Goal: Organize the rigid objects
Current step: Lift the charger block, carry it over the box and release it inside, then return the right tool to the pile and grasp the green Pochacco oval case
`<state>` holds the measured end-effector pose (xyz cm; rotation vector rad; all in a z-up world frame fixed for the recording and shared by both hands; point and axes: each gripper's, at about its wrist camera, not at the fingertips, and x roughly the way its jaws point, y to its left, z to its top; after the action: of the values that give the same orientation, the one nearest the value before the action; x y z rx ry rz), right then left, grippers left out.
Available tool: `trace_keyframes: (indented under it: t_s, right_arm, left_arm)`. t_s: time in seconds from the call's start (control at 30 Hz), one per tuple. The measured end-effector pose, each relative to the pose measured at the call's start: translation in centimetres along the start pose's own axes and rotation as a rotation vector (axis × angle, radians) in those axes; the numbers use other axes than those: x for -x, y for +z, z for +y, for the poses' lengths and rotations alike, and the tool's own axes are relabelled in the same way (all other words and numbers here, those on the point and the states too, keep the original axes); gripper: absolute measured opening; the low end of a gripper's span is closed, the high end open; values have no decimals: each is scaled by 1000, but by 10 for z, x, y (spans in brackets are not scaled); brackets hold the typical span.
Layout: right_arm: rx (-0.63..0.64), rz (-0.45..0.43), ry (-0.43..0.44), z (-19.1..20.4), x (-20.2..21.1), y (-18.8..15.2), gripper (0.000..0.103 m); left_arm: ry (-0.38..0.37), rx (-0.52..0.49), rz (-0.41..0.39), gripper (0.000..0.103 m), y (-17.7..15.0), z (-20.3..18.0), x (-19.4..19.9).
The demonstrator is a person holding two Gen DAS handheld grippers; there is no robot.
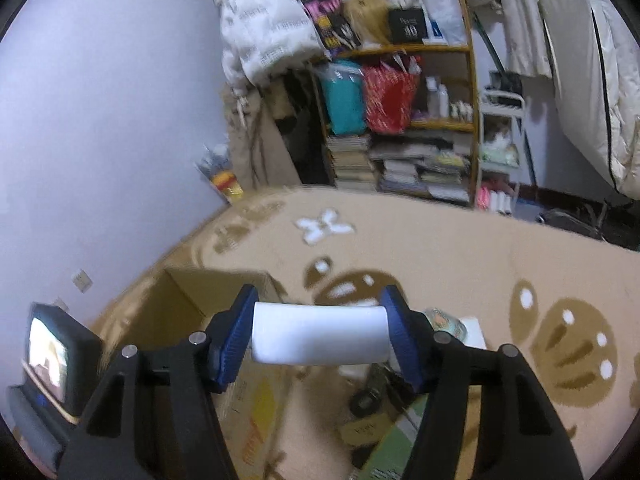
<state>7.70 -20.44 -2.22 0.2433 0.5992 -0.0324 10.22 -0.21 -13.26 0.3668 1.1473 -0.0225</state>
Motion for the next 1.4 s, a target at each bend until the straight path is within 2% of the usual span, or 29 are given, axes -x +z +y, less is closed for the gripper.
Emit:
trace_keyframes:
  t_s: [0.13,0.37,0.53,0.67,0.9,1.0,1.17,1.2,1.27,1.3,1.4]
  right_arm:
    - [27,-49,84,19,6,7,67]
    - [73,1,151,50,-12,-6,67]
    - [74,9,166,54,-13,-14,67]
    - [-26,31,247,46,-13,-13,67]
    - [-54,88,251,47,-24,-21,67]
    - [-66,57,276,45,-19,-17,67]
    - [-29,43,219,44,-11,-15,68]
    - [-33,50,211,42,-11,-15,70]
    - [-38,51,184,36,-9,-14,80]
    - [-40,44,182,32,-7,-15,89]
    - [-51,35,141,19,-2,-17,93]
  left_arm:
    - [-4,2,-1,20,0,1,0]
    - [-8,4,-3,20,0,2,0]
    - [-16,12,-2,20,0,3,-1]
    - [-26,20,-4,19,1,4,-1]
    - [-35,31,-5,15,0,6,-1]
    - [-41,33,-7,14,0,7,-1]
    - [-44,32,-16,14,0,7,0]
    - [-43,38,-17,14,0,8,0]
    - [-49,45,-14,14,0,9,0]
    - [-49,47,-14,14,0,8,-1]
    - [-50,42,-15,14,0,7,0]
